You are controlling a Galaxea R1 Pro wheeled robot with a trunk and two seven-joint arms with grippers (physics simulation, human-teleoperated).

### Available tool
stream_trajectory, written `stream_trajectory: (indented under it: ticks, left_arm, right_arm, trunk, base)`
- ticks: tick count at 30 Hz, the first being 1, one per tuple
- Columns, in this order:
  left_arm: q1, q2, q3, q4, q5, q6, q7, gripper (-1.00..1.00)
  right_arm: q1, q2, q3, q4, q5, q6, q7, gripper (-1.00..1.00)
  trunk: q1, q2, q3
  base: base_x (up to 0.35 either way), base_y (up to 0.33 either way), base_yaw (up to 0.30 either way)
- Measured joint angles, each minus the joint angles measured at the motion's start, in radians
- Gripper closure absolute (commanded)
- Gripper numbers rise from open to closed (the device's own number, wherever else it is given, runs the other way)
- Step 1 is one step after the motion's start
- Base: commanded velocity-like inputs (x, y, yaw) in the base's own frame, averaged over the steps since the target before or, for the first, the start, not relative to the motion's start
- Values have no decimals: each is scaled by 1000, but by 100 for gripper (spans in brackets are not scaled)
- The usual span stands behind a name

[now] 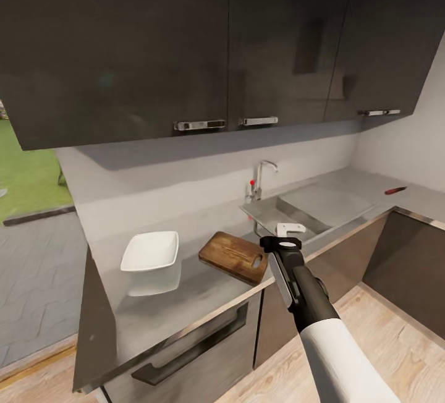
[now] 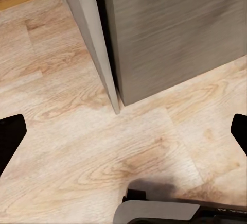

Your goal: In the kitchen, take the Vidalia onion out of the sink, dice it on the chopping board with the paring knife, put the diced onion into the bowl on the countertop, then place both the paring knife and the chopping board into the sink.

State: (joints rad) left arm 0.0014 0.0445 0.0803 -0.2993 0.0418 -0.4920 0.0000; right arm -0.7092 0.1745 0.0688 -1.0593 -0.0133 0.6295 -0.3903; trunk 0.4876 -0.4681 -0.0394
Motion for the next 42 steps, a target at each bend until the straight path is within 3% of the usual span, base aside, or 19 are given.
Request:
stream_trajectory:
  ticks: [42]
  left_arm:
    - [0, -1, 0, 12, 0, 0, 0, -100]
  right_arm:
    - [0, -26, -9, 29, 0, -2, 0, -100]
  trunk:
    - [0, 0, 0]
  base:
    - [2, 0, 0]
